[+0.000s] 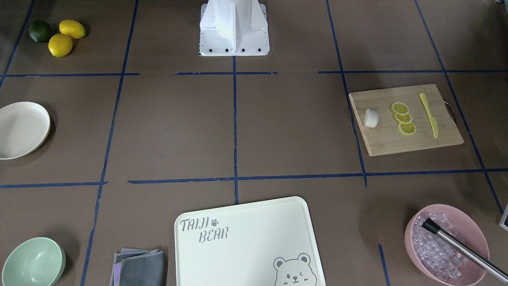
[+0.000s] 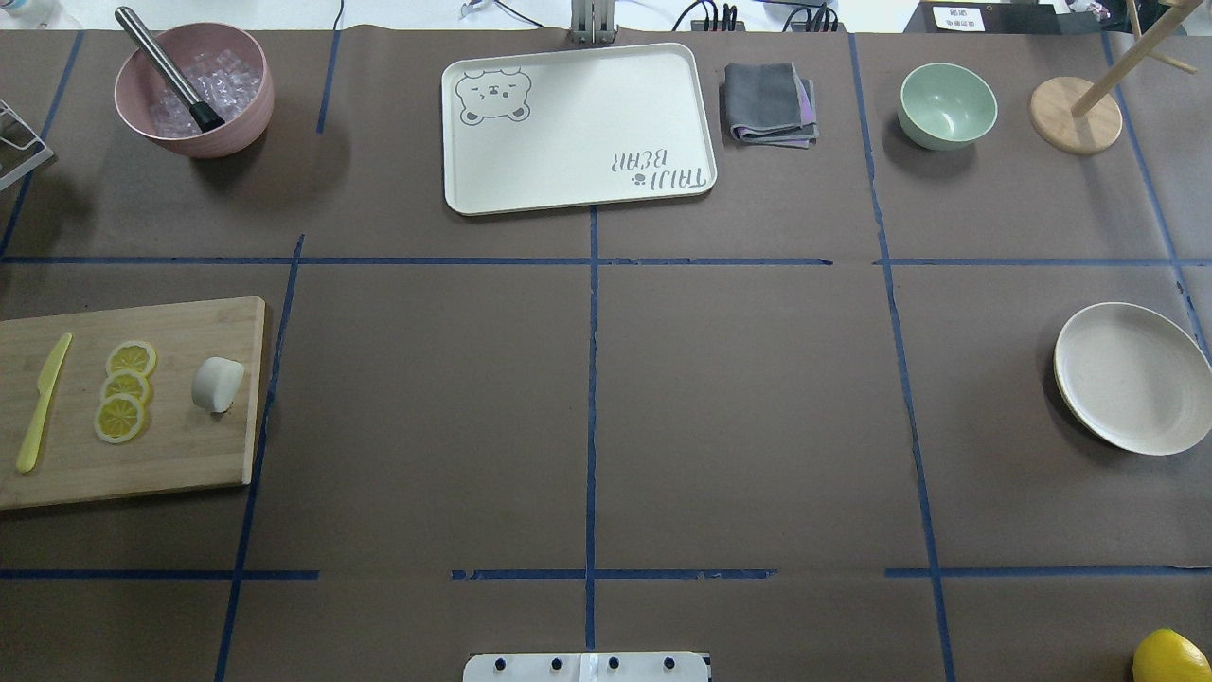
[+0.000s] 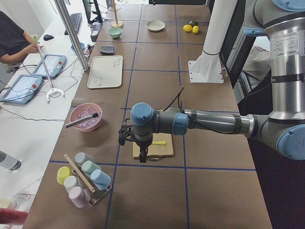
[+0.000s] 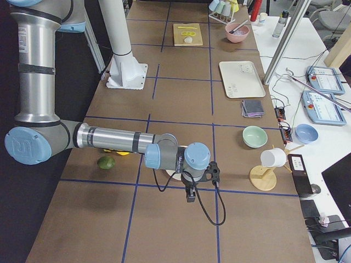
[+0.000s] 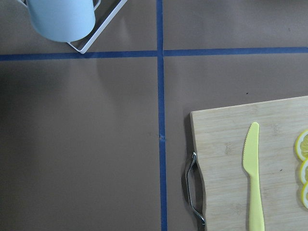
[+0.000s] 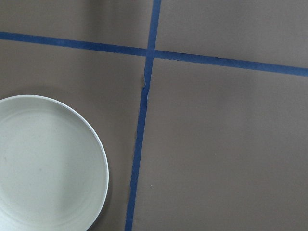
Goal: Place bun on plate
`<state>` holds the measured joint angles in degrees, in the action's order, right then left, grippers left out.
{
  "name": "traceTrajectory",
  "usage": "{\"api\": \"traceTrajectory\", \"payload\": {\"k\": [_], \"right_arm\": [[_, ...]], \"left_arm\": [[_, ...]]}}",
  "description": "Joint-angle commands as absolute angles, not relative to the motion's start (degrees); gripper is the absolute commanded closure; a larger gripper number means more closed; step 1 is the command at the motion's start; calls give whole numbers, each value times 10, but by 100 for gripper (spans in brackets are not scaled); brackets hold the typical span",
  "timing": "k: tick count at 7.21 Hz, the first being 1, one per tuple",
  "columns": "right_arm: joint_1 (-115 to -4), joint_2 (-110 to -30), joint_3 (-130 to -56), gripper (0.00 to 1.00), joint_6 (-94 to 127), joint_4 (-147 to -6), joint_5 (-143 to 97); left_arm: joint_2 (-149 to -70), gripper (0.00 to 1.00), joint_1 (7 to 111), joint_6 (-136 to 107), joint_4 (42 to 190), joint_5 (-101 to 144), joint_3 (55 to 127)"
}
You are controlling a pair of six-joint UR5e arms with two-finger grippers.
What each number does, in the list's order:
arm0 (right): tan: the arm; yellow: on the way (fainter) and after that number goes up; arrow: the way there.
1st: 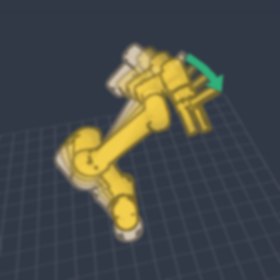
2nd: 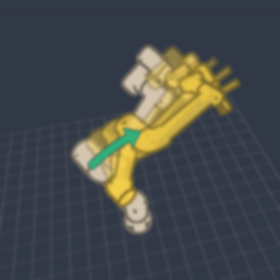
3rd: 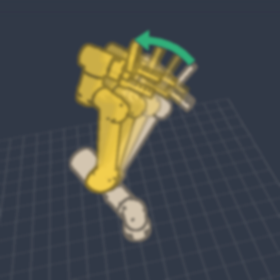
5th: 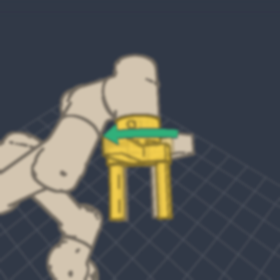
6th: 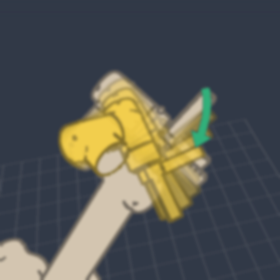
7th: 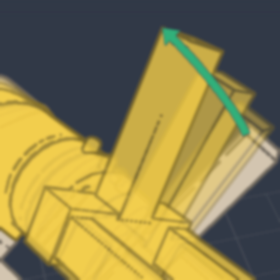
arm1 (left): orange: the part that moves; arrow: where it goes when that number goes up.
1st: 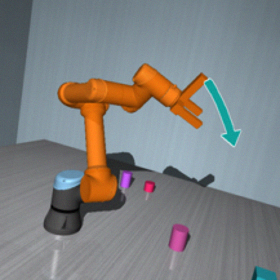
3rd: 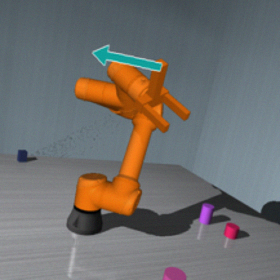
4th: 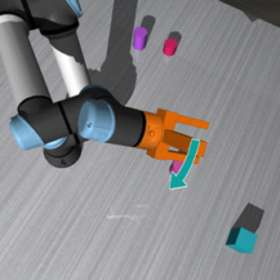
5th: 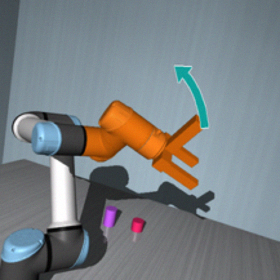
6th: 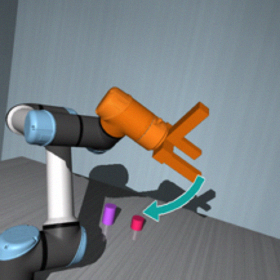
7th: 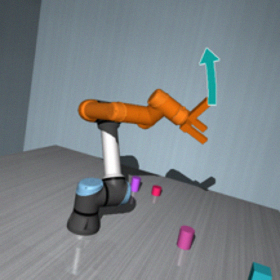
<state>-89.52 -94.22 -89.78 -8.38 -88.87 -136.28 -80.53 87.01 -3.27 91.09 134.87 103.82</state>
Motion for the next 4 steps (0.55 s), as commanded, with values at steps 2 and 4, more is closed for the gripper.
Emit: {"api": "traceTrajectory", "payload": {"k": [2,4], "right_arm": [[-856,-939,-847,0,15,-772,-1384],[-804,-939,-810,1,150,-636,-1380]], "left_arm": [[-799,0,869,-33,952,1348,1038],[-799,0,869,-33,953,1349,1040]]}}
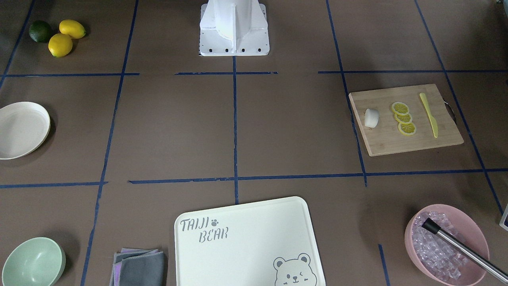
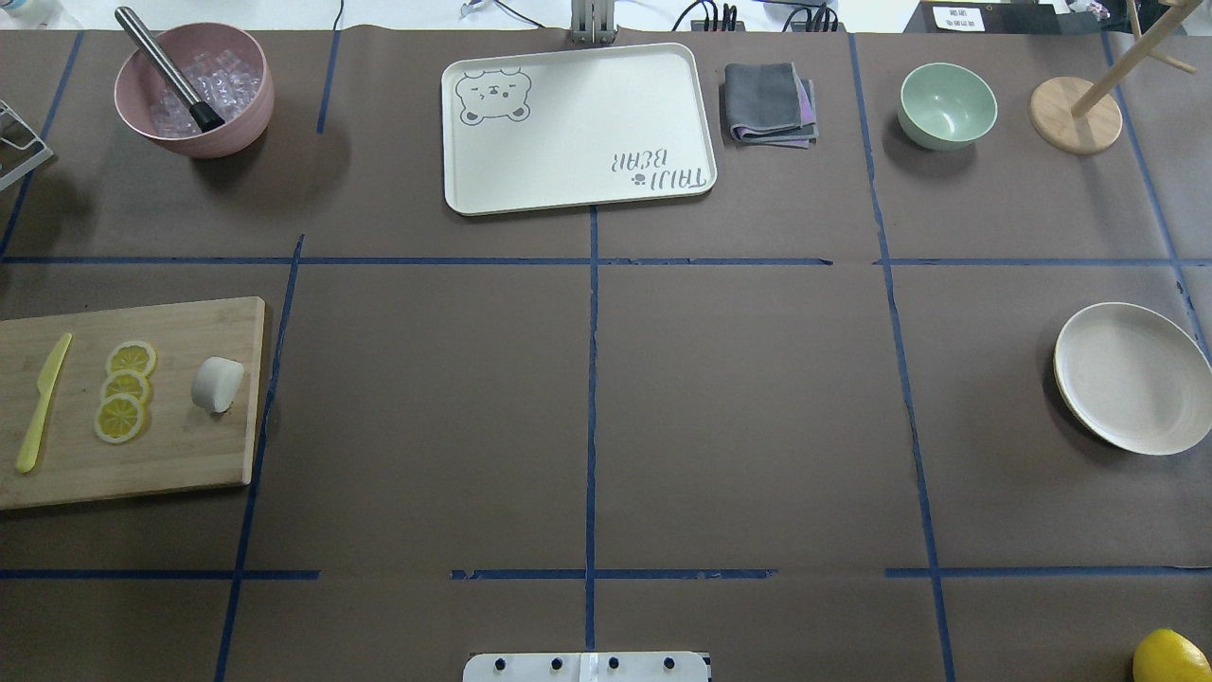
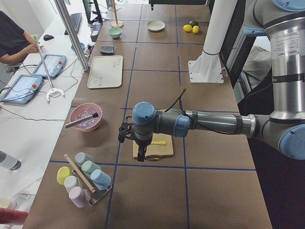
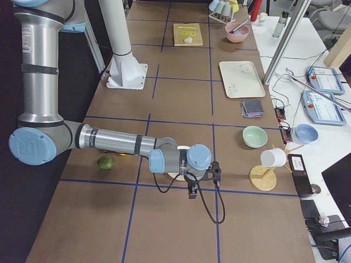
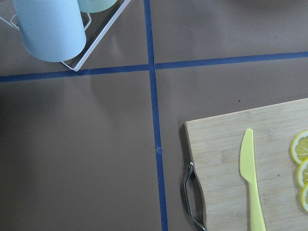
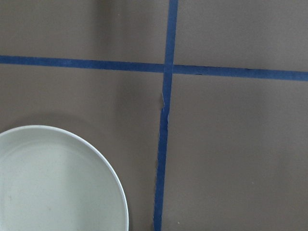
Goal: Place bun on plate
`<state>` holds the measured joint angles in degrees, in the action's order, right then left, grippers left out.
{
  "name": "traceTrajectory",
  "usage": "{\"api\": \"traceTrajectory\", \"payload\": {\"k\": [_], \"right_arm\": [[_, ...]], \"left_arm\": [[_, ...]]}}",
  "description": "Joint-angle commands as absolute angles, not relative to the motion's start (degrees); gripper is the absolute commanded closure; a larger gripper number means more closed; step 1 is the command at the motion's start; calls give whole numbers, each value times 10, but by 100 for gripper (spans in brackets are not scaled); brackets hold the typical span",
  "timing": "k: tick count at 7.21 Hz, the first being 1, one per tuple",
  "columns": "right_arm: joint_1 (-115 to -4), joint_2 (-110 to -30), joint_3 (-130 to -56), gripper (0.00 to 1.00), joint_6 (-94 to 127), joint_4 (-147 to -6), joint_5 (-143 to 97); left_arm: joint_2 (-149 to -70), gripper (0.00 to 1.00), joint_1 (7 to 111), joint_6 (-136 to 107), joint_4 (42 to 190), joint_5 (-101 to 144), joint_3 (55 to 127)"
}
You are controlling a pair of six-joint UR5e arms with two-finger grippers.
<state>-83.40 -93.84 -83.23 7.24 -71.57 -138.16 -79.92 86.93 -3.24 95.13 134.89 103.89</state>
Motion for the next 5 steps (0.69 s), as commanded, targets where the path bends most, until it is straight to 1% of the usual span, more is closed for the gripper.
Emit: {"api": "traceTrajectory", "payload": {"k": [1,2,3,5], "right_arm": [[-788,-939,-796,3,173,-603,-1380],[-781,-945,-794,8,177,-586,-1382],[-779,-954,-794,10,178,-574,-1389],[-749,-969,-794,9,245,-517,-1386]], "left_arm": [[-799,0,869,-33,953,1348,1040],[-799,0,869,-33,953,1349,1041],[-792,0,868,-33,952,1353,1051],[-790,0,868,-33,952,1354,1054]]}}
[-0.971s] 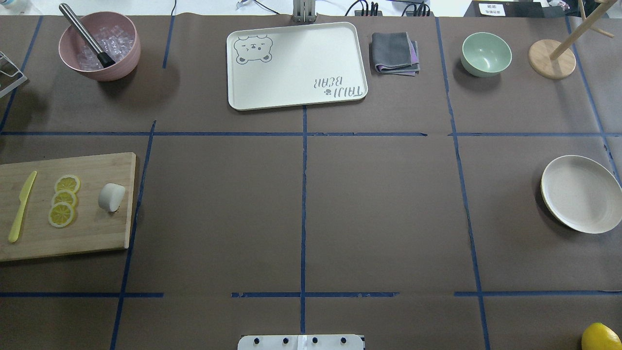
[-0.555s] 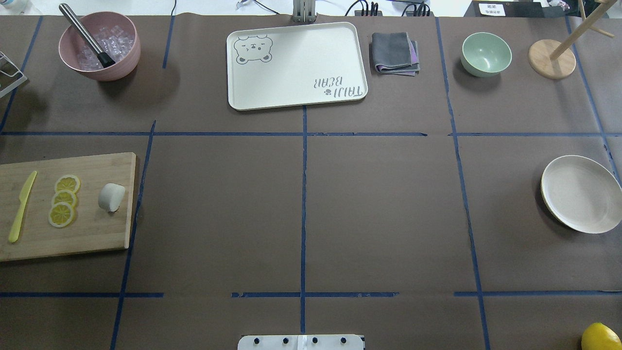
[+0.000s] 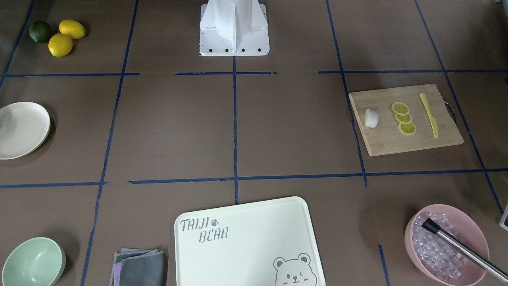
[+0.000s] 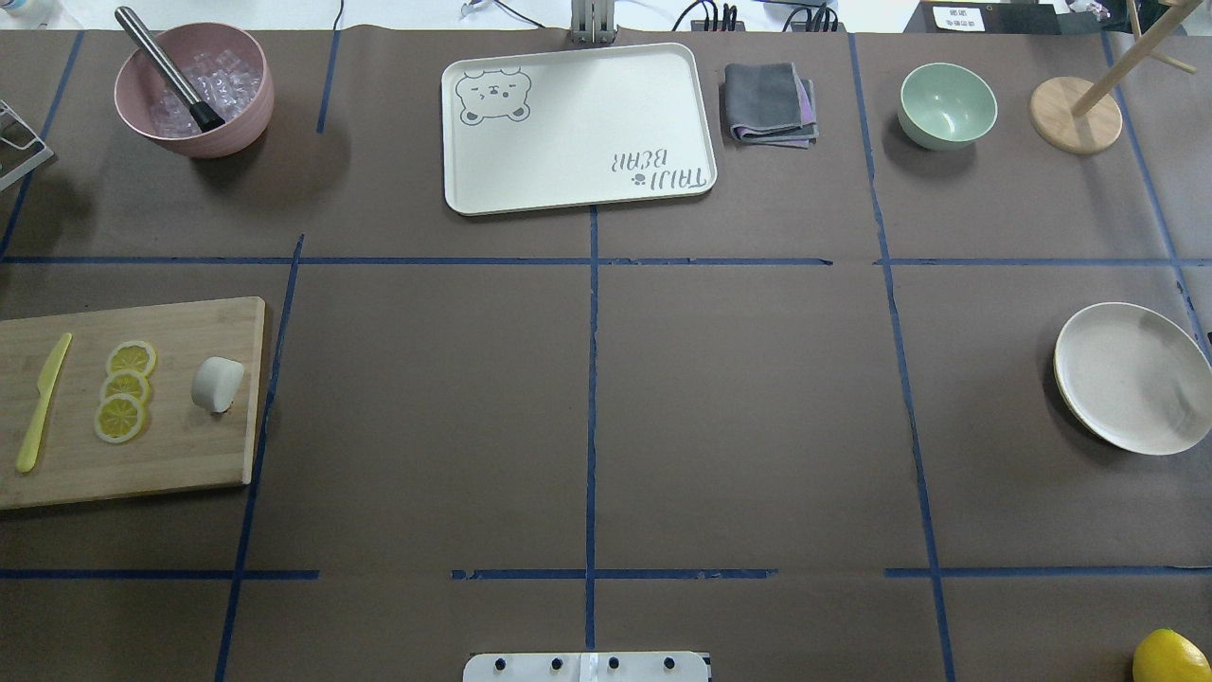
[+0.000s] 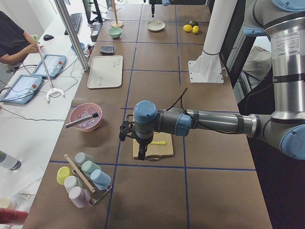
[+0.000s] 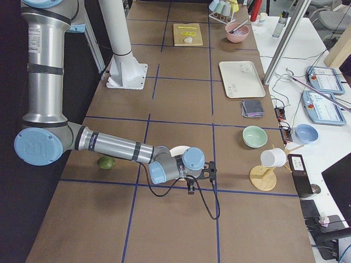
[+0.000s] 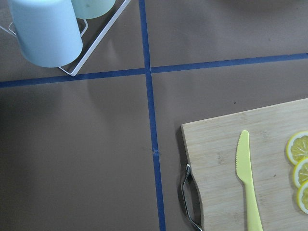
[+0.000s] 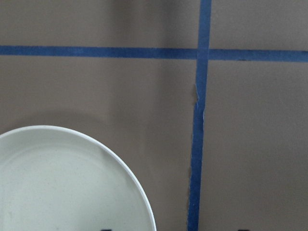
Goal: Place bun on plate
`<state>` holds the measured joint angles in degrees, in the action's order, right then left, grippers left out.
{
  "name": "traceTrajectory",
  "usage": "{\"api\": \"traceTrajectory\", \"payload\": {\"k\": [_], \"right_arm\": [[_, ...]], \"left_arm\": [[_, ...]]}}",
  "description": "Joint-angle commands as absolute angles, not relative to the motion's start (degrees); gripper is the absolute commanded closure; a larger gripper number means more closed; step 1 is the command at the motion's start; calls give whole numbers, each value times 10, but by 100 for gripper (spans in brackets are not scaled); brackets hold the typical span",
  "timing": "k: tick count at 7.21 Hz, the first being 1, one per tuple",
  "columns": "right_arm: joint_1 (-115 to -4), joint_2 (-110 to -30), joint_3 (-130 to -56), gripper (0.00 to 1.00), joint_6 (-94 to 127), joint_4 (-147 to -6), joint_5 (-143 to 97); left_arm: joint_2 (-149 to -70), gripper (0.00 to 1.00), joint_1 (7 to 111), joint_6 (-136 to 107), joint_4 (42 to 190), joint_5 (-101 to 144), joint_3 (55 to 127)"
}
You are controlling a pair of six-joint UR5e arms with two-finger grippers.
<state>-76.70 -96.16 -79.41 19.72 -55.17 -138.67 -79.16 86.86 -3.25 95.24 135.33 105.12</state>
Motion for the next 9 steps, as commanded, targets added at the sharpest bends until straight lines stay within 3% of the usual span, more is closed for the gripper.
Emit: {"api": "traceTrajectory", "payload": {"k": [1,4,5,7,8,9], "right_arm": [[-732,-969,-783,1,311,-500,-1384],[-712,-966,-750,0,318,-439,-1384],[-710,-966,-749,5,318,-439,-1383],[-709,-966,-750,89,340,-439,-1385],[-709,-965,-753,100,338,-439,-1390],[-709,-962,-759,100,340,-440,-1390]], "left_arm": [[-790,0,867,-33,953,1354,1053],[-789,0,867,-33,951,1354,1058],[-789,0,867,-33,951,1354,1058],[-788,0,867,-33,952,1354,1058],[-788,0,867,-33,952,1354,1058],[-788,0,867,-33,952,1354,1056]]}}
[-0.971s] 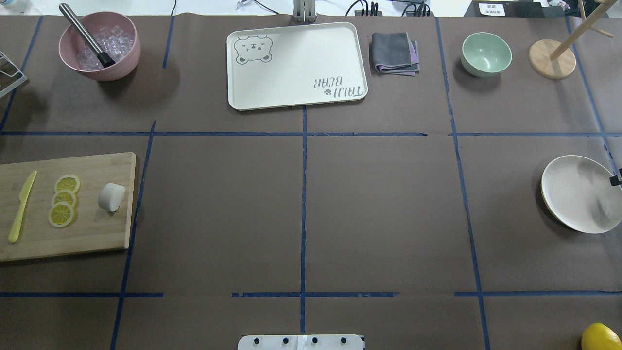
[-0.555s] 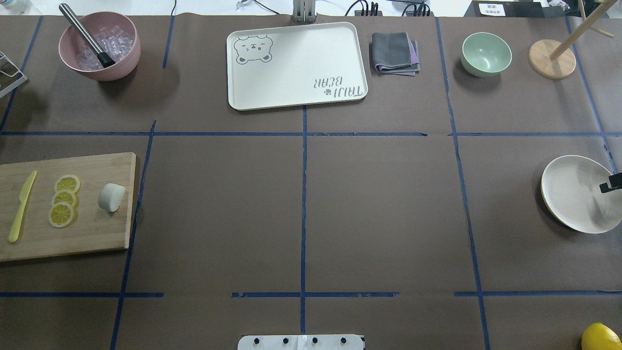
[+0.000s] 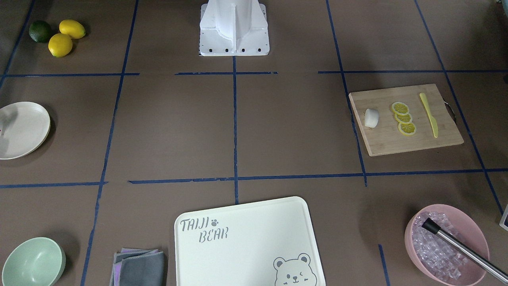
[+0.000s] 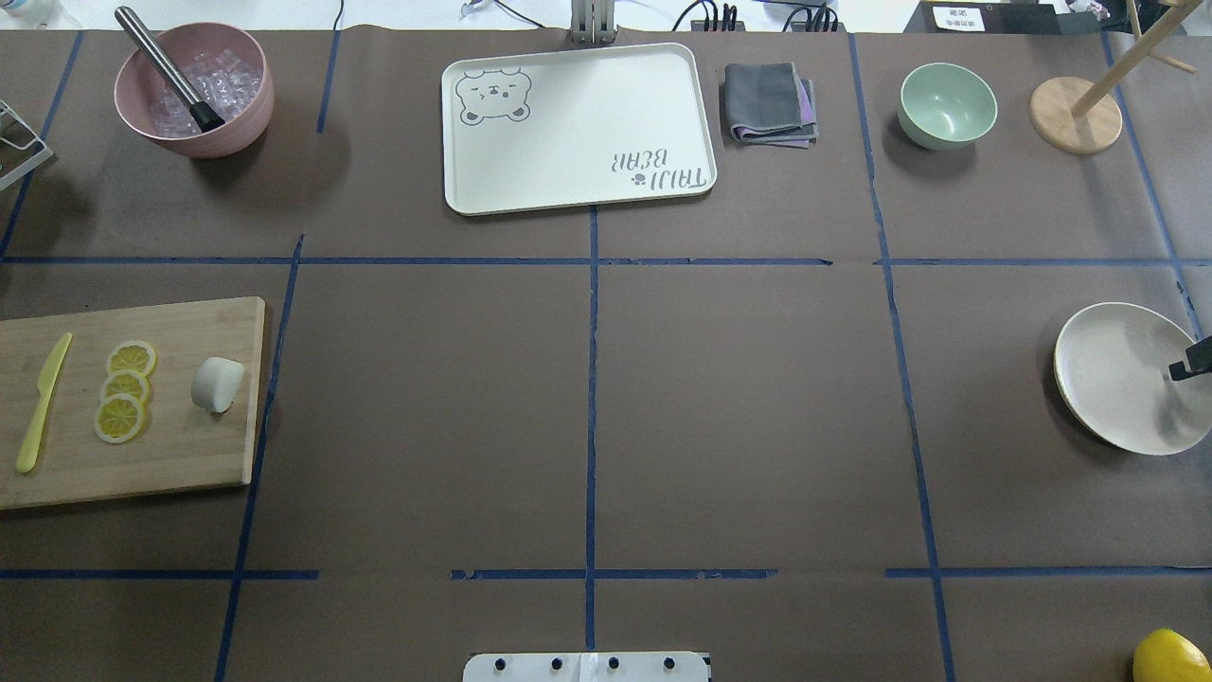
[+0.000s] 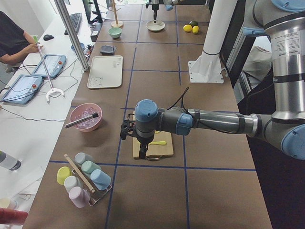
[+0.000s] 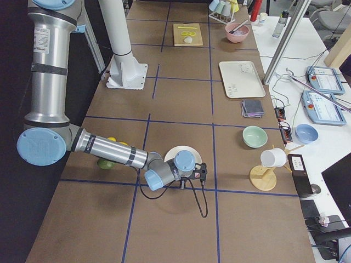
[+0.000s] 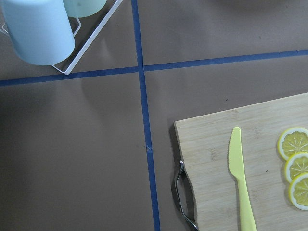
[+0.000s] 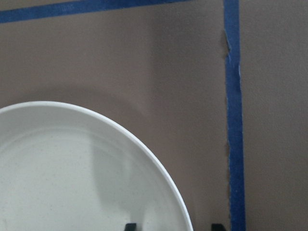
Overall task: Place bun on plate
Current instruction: 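Lower the right gripper and grasp the rim of the white plate, then slide the white plate with the right gripper to the table center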
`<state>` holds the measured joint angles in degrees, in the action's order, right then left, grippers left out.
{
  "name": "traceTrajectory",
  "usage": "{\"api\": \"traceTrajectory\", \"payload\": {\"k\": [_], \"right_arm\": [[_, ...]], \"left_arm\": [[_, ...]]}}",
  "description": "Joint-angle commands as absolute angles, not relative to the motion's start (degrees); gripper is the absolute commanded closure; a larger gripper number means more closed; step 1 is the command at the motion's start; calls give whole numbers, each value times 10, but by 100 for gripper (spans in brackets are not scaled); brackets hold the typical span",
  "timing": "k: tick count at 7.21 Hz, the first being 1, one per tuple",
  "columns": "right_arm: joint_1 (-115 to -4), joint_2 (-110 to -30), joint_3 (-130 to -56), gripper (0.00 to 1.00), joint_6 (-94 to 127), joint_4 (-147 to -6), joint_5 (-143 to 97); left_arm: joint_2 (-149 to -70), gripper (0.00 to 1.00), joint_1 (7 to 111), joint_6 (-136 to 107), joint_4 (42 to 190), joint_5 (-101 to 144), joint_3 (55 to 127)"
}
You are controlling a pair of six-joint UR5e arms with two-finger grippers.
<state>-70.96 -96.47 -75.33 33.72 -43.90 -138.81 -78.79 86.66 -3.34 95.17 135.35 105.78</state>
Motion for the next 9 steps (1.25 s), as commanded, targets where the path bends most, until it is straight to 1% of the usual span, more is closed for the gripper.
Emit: {"api": "traceTrajectory", "payload": {"k": [1,4,5,6,7,8,9], "right_arm": [[-708,-957,-760,100,341,-440,-1391],[-708,-934,-771,100,346,-439,-1427],[-708,-934,-818,100,354,-443,-1447],[-698,-921,-856,100,433,-440,-1462],[-648,-905,-916,100,526,-440,-1453],[-607,-868,-948,100,619,-440,-1426],[-558,-838,-958,100,687,-440,-1393]], "left_arm": [[-788,0,867,-33,952,1354,1056],[-788,0,867,-33,953,1354,1058],[-788,0,867,-33,953,1354,1058],[-788,0,867,-33,954,1354,1058],[-788,0,867,-33,954,1354,1058],[-788,0,867,-33,954,1354,1057],[-788,0,867,-33,954,1354,1057]]}}
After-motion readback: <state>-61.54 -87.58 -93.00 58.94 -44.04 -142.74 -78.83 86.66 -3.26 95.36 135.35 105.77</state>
